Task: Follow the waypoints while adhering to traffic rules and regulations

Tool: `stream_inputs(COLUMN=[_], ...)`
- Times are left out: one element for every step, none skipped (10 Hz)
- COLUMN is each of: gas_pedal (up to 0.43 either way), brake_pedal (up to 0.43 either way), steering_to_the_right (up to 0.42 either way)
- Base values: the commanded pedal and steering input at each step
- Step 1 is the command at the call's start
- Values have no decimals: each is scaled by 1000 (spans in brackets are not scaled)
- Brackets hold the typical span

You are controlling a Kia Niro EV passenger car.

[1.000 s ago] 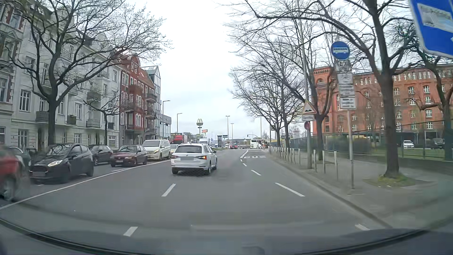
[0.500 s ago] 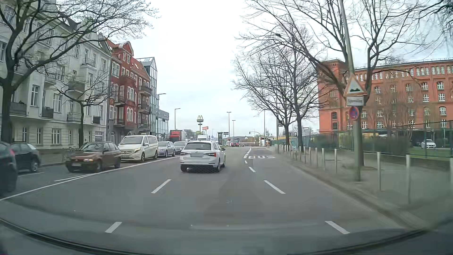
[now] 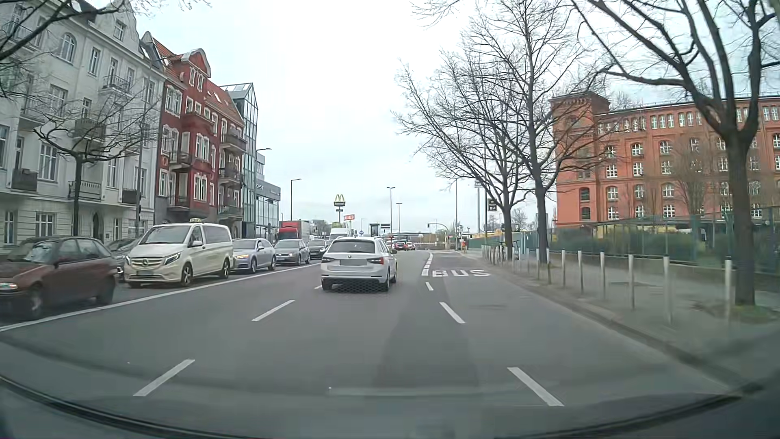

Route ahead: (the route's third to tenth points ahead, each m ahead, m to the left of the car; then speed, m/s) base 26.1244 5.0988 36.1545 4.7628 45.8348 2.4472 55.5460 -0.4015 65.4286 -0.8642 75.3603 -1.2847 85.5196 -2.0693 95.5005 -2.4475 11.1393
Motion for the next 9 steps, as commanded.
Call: stream_inputs(gas_pedal=[47, 47, 47, 47, 39, 39, 39, 39, 39], brake_pedal=[0, 0, 0, 0, 0, 0, 0, 0, 0], steering_to_the_right=[5, 5, 5, 5, 5, 5, 7, 8, 8])
